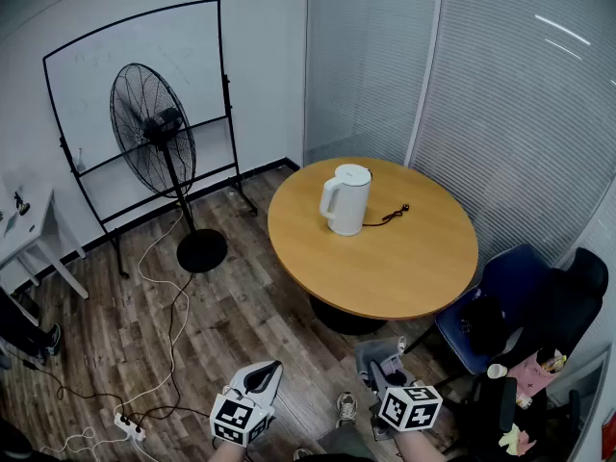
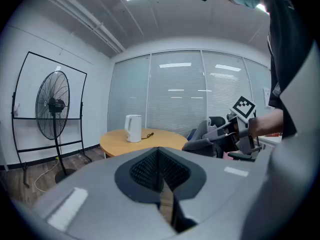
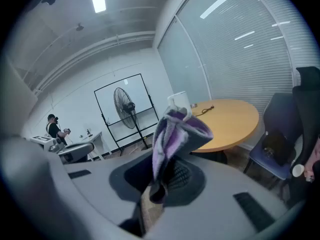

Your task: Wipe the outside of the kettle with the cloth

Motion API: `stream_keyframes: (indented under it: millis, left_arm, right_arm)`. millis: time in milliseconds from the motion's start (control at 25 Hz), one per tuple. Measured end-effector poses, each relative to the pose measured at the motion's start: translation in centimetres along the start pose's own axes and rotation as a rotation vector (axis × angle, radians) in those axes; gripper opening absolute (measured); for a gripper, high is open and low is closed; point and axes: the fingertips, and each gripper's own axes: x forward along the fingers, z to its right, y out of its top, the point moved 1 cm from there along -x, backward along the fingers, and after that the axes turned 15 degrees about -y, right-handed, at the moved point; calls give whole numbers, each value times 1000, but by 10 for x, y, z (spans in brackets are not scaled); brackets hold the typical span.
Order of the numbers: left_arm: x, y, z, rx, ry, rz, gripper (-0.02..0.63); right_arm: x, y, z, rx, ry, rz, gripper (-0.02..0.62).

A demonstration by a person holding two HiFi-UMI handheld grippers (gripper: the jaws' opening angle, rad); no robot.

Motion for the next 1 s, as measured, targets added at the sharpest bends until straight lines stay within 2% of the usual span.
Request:
stream_keyframes:
  millis: [200, 440, 560, 800, 1000]
  left_arm:
    - [20, 5, -11, 4, -5, 3, 8]
    - [58, 6, -30, 2, 9, -13, 8]
    - [80, 10, -45, 0, 22, -17, 8]
    - [129, 38, -80, 1, 90, 24, 8]
    - [173, 48, -103, -16, 113, 51, 9]
  right_arm:
    - [15, 10, 5, 6, 2, 3, 41]
    - [45, 28, 15, 3, 75, -13, 41]
    - [68, 43, 23, -17, 90, -18, 41]
    - [120, 83, 46, -39, 132, -23, 41]
    - [159, 112, 66, -61, 164, -22, 41]
